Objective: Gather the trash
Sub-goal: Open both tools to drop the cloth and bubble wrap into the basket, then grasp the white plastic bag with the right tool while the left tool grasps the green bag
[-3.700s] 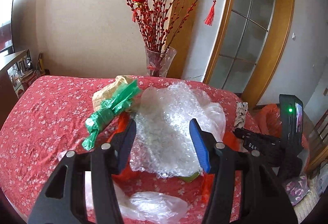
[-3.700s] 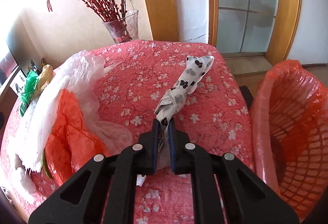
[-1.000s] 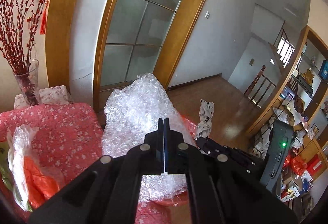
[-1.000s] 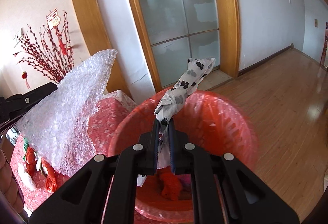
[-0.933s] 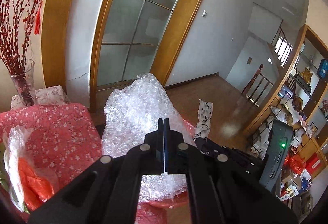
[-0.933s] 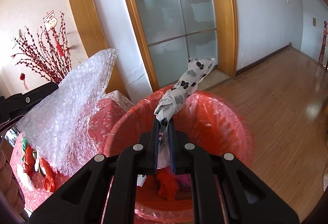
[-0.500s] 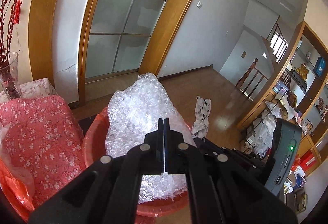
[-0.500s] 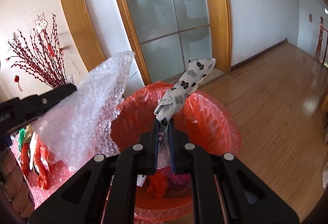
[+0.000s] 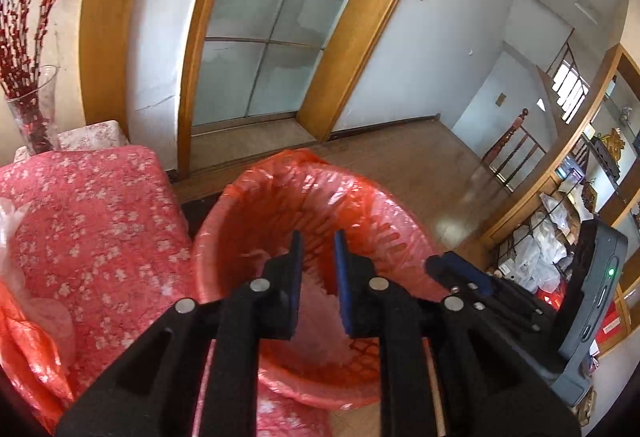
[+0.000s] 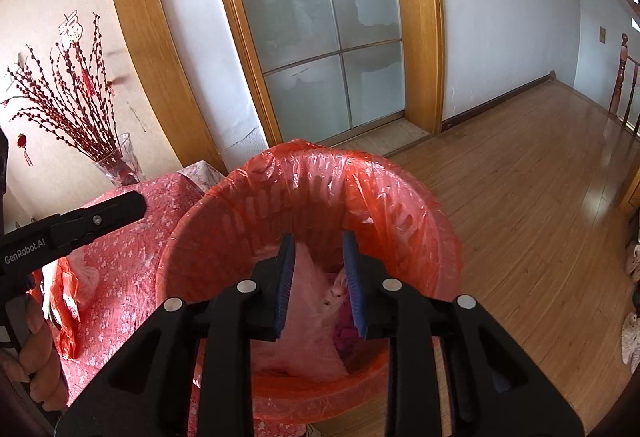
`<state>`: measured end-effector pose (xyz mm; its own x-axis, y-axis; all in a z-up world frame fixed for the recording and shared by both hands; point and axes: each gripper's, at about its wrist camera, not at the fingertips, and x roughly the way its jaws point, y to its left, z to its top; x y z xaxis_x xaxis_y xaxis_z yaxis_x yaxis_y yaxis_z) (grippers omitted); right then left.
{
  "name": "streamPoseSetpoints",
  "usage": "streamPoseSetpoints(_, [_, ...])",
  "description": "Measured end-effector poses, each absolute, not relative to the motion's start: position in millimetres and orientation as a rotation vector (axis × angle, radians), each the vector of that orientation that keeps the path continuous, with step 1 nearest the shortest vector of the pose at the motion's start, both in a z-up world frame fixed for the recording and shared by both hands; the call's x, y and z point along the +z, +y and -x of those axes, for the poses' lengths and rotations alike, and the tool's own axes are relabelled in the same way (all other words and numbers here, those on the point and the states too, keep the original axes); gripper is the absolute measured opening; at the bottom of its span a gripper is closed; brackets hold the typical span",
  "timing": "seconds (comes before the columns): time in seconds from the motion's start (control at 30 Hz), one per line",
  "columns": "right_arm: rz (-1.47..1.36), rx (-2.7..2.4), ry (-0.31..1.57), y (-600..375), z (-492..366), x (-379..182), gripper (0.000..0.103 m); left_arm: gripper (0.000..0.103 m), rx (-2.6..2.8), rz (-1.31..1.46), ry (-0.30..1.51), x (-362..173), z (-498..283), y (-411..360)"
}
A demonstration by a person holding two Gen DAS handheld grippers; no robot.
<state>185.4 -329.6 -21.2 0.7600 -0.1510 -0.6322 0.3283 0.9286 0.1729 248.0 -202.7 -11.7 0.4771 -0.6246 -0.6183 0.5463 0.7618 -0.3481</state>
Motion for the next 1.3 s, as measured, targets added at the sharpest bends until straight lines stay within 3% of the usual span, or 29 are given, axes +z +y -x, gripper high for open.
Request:
streamPoseSetpoints(0.3, [-0.226,-0.240,0.634,-307,-187,-10,0.026,0.028,-0.574,0.085,0.716,-3,-228,-137])
streamPoseSetpoints(0.73, [-0.158,-0.013,0.635,-204,-218,-5,0.031,0.040,-0.196,0.078,0.564,10,-183,25])
streamPoseSetpoints(1.3, [-0.137,0.310,0.739,-42,-273,-23,0.031,0.044,0.062,0.170,0.591,-12,-166,164])
